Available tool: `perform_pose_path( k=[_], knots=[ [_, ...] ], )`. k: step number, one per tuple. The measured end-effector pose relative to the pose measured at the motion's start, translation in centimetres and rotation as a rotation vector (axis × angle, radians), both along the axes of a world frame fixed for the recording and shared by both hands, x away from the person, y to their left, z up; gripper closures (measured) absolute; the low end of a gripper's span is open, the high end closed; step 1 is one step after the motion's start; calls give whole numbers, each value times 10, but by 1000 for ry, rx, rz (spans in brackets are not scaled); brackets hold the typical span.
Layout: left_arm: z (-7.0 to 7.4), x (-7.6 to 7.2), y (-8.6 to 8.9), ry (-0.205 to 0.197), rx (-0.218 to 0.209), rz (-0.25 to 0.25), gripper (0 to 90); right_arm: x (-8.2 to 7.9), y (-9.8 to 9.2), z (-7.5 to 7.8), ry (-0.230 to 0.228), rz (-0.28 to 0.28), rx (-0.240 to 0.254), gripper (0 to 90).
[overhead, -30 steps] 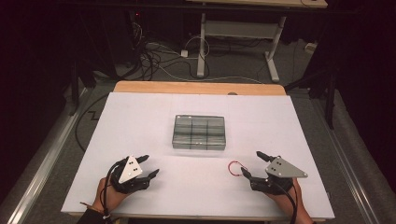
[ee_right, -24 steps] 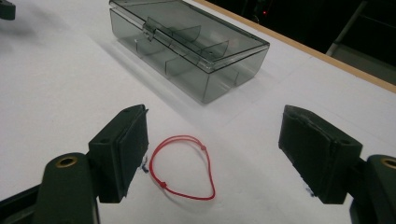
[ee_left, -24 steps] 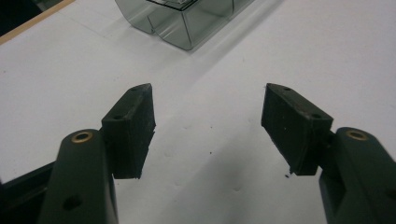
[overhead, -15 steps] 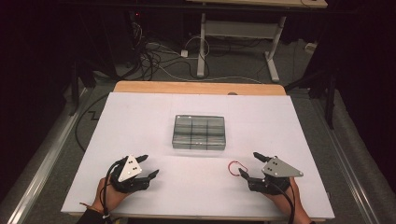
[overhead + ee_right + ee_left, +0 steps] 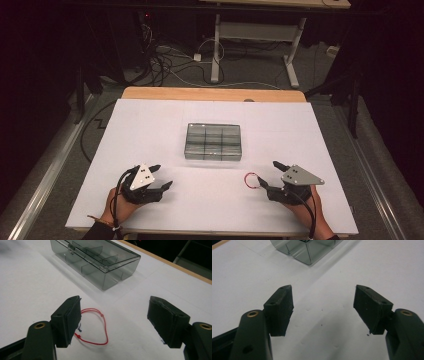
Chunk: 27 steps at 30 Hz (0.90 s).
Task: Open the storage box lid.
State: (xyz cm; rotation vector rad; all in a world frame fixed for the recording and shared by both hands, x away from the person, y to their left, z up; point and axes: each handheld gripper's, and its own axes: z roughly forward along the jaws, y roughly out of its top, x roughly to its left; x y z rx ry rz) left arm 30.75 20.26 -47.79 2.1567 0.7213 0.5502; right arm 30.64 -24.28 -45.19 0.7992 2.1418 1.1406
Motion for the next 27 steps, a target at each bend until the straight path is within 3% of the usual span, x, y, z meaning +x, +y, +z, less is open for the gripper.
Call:
perform_pose_path(
  k=[7, 11, 17, 21, 23, 27],
  knots=[
    [6, 27, -10, 55, -16, 13, 281, 24, -1, 4, 32, -14, -10, 302],
    [8, 45, -21, 87, -12, 3, 225, 49, 10, 6, 78, 14, -22, 339],
    [5, 74, -40, 114, 9, 2, 220, 69, 28, 3, 135, 75, -51, 400],
    [-1, 86, -49, 141, 25, -20, 263, 77, 39, -1, 145, 84, -74, 421],
    [-2, 91, -54, 155, 30, -32, 305, 83, 43, -3, 168, 91, -61, 459],
    [-2, 93, -57, 157, 27, -41, 353, 86, 48, -4, 183, 111, -65, 508]
  ],
)
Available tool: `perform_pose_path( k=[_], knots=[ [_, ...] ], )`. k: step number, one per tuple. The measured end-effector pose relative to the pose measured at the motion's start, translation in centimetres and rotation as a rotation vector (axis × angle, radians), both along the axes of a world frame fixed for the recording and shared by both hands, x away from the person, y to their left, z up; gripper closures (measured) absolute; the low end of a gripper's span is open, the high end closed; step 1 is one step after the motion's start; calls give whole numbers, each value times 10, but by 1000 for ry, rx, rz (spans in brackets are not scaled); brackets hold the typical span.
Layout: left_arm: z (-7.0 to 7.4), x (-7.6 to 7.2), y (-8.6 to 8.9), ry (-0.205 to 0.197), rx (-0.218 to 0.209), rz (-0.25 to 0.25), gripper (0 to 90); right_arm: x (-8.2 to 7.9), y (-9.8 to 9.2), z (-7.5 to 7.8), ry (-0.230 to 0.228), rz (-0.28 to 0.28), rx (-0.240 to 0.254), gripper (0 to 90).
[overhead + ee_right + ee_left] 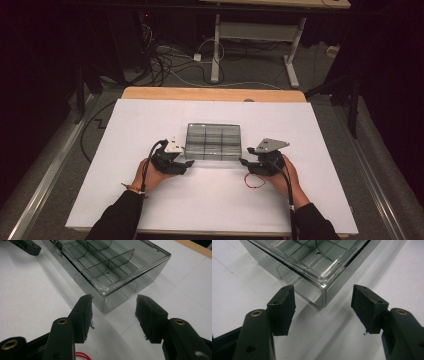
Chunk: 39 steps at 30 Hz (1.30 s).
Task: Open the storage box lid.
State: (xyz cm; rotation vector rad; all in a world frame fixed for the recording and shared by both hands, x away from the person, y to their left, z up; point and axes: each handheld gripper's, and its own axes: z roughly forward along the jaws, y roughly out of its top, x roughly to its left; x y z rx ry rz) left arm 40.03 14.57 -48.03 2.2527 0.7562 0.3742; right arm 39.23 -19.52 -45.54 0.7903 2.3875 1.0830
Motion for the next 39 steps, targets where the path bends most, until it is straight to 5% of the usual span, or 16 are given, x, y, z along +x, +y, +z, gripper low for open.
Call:
perform_pose_path(
  k=[16, 39],
  knots=[
    [-1, 4, -3, -3, 9, 9, 413, 2, 10, -3, 20, 22, -25, 646],
    [0, 4, -6, -20, 19, 7, 439, -1, 6, 1, 1, 2, 11, 728]
  ],
)
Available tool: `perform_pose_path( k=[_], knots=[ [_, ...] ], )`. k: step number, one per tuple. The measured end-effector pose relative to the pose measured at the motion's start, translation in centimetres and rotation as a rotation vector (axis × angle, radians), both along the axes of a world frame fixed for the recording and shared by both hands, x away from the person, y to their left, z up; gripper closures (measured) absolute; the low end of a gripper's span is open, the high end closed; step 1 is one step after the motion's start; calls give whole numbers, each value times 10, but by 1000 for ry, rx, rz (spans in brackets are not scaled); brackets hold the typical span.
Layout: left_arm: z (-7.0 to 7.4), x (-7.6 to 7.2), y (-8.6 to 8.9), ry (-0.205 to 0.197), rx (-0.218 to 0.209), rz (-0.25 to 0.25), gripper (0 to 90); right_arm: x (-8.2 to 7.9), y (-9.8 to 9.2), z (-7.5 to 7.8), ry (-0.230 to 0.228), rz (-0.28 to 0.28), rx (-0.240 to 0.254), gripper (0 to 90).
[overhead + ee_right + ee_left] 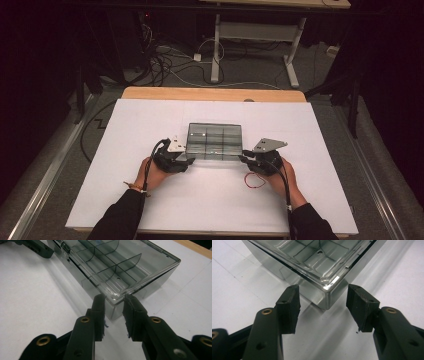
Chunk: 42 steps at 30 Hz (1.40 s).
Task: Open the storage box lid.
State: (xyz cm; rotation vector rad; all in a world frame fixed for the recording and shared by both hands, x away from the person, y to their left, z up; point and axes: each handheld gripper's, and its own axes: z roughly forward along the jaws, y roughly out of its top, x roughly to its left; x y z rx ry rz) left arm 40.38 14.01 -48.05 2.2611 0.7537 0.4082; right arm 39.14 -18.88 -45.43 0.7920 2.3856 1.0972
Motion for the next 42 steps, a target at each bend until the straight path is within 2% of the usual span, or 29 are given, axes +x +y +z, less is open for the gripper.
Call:
perform_pose_path(
  k=[8, 14, 20, 21, 22, 24, 26, 27, 32, 39, 40, 41, 42],
  knots=[
    [0, -1, 2, 1, -7, -6, 474, 0, -1, 0, -6, -6, 15, 741],
    [9, -7, 10, -18, -37, -23, 538, -1, -3, 2, -18, -10, 33, 773],
    [20, -16, 19, -60, -45, -38, 630, -3, -6, 4, -42, -22, 50, 804],
    [22, -17, 22, -95, -48, -19, 709, -3, -7, 6, -51, -25, 62, 815],
    [22, -17, 22, -95, -48, -19, 760, -3, -7, 6, -59, -27, 66, 830],
    [24, -17, 24, -115, -70, -11, 810, -4, -7, 7, -71, -31, 68, 845],
    [23, -16, 23, -127, -72, -16, 811, -4, -6, 7, -79, -34, 62, 854],
    [23, -15, 21, -133, -72, -22, 849, -4, -5, 8, -94, -38, 55, 900],
    [25, -11, 13, -141, -71, -41, 878, -3, -7, 8, -116, -55, 60, 900],
    [26, -4, 10, -154, -74, -22, 879, 1, -4, 6, -154, -55, 49, 893],
    [26, -3, 11, -152, -83, -21, 879, 0, -2, 6, -177, -66, 19, 825],
    [26, -3, 11, -152, -85, -22, 879, 0, -1, 6, -196, -69, 2, 823],
    [26, -2, 10, -155, -78, -20, 879, 0, -1, 6, -196, -69, 2, 823]
  ],
)
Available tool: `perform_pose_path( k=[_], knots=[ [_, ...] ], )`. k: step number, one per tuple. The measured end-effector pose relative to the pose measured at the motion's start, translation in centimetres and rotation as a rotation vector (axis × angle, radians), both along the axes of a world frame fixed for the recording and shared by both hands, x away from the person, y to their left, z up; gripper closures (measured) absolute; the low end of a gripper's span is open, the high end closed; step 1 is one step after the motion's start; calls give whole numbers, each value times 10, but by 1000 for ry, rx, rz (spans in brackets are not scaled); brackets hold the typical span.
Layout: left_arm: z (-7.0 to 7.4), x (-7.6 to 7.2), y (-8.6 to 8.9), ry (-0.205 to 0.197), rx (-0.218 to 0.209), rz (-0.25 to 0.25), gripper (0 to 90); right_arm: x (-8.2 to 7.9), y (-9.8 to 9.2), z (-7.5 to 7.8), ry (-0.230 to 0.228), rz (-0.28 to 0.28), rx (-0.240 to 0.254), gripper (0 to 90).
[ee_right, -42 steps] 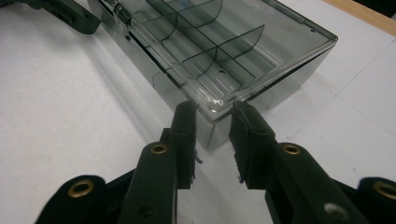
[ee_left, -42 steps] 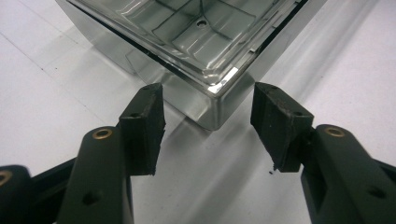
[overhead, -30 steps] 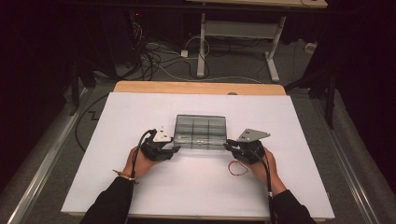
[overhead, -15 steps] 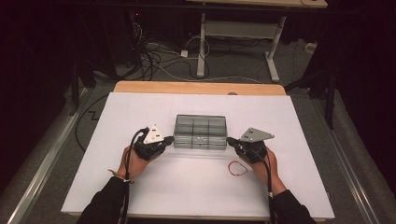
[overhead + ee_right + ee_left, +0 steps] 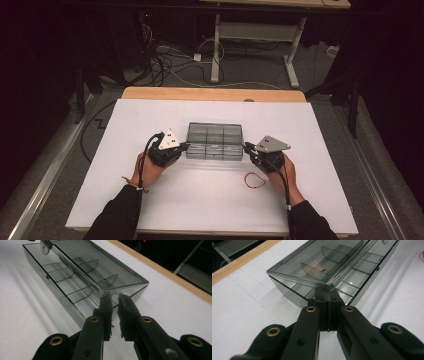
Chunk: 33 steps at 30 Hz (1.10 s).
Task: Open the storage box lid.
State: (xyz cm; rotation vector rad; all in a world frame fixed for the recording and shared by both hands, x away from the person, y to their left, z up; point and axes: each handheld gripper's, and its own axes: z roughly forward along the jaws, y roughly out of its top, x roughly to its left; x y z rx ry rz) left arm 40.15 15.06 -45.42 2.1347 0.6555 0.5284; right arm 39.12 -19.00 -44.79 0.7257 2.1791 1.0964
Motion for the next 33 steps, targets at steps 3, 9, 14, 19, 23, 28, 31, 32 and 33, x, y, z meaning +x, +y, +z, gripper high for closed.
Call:
perform_pose_path(
  k=[3, 9, 14, 19, 23, 28, 31, 32, 33],
  knots=[
    [1, 1, 1, 0, -14, 4, 878, 0, 5, 1, -56, -17, -27, 752],
    [8, 5, 3, -31, -15, 42, 755, 1, 6, 6, -134, -27, -37, 722],
    [17, 7, 6, -65, -18, 68, 647, 2, 7, 13, -165, -32, -26, 721],
    [26, 11, 1, -124, 15, 70, 598, 5, 10, 20, -196, -25, -29, 734],
    [33, 13, -4, -154, 11, 53, 613, 6, 10, 26, -218, -23, -24, 769],
    [39, 14, -8, -167, -11, 49, 666, 8, 9, 30, -222, -21, -20, 825],
    [40, 15, -7, -160, -25, 46, 670, 9, 7, 33, -220, -25, -9, 836],
    [40, 15, -7, -161, -25, 45, 670, 9, 7, 33, -220, -25, -9, 836],
    [40, 15, -7, -161, -27, 46, 671, 10, 7, 33, -216, -25, -4, 836]
  ],
)
